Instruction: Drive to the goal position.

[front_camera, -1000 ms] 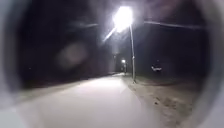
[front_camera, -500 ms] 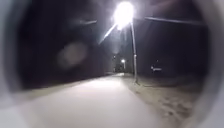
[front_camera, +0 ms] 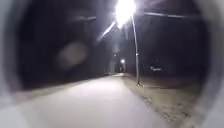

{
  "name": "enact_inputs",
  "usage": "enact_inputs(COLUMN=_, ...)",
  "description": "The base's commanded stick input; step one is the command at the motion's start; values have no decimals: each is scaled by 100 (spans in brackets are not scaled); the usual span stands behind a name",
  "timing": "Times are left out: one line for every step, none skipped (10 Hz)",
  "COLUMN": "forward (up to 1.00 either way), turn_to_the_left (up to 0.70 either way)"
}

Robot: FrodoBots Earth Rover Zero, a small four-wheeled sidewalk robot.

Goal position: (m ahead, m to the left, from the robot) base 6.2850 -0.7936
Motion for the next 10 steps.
enact_inputs(forward=100, turn_to_the_left=0)
enact_inputs(forward=100, turn_to_the_left=0)
enact_inputs(forward=100, turn_to_the_left=0)
enact_inputs(forward=100, turn_to_the_left=0)
enact_inputs(forward=100, turn_to_the_left=0)
enact_inputs(forward=100, turn_to_the_left=0)
enact_inputs(forward=100, turn_to_the_left=0)
enact_inputs(forward=100, turn_to_the_left=0)
enact_inputs(forward=100, turn_to_the_left=0)
enact_inputs(forward=100, turn_to_the_left=0)
